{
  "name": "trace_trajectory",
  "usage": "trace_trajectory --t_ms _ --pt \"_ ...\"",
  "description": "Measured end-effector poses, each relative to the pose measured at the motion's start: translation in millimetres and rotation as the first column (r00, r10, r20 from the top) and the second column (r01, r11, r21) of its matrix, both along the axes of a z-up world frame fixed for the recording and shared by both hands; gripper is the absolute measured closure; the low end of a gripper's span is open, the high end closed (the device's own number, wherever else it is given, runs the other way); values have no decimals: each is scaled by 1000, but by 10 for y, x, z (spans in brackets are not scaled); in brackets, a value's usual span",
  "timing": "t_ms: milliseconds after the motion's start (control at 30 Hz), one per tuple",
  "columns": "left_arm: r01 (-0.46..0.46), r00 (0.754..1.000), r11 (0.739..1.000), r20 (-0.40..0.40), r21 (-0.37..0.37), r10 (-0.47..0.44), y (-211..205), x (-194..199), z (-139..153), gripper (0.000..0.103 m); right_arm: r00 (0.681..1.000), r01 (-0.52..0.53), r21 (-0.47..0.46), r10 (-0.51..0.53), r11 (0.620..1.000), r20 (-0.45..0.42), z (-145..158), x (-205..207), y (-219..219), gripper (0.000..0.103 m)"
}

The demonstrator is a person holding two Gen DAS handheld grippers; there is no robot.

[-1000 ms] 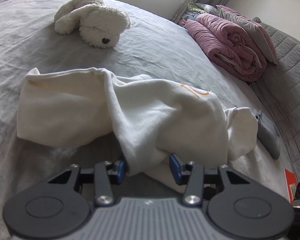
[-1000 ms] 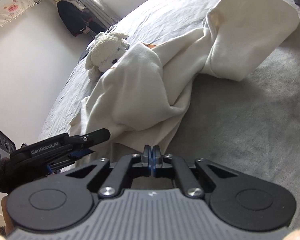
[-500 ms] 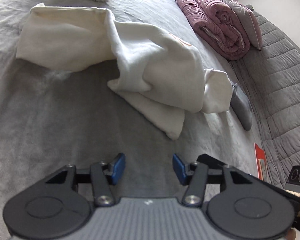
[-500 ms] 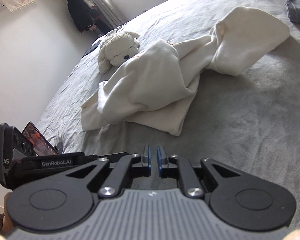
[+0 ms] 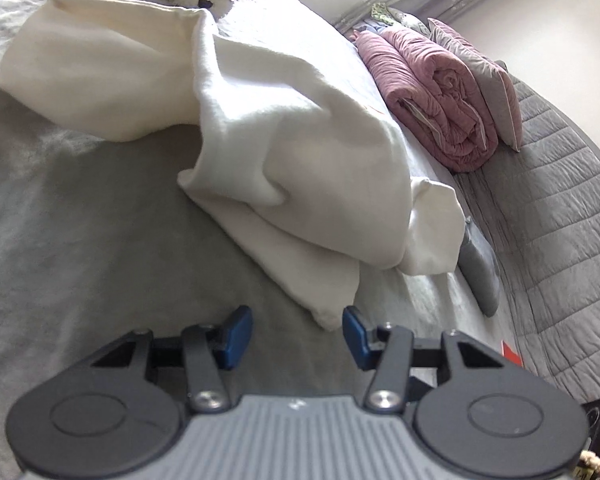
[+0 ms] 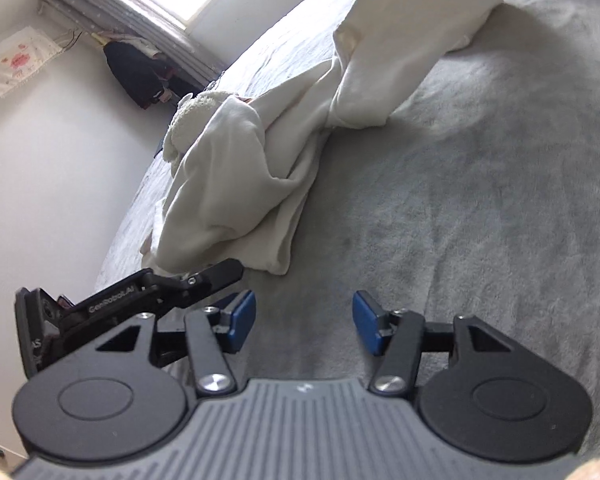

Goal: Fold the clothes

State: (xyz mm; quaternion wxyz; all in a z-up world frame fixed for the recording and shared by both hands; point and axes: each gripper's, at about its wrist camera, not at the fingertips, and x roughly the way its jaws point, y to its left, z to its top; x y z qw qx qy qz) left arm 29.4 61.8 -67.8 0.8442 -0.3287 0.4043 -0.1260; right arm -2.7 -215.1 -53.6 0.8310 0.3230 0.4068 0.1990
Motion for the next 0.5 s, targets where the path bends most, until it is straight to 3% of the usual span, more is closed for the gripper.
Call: trace_trajectory --t_ms 100,200,300,500 --pt "-39 999 999 22 -18 39 -69 96 -37 55 1000 -13 73 15 997 -20 9 -23 -13 45" --pt "-72 997 997 38 -16 73 -111 160 -65 63 999 -48 75 49 996 -19 30 -50 51 44" --pt "-97 995 995 34 20 97 -109 197 -94 99 998 -70 35 70 997 -6 49 -79 114 44" --pt "-94 996 996 3 8 94 20 115 -11 100 1000 -22 25 22 999 -10 45 -86 -1 44"
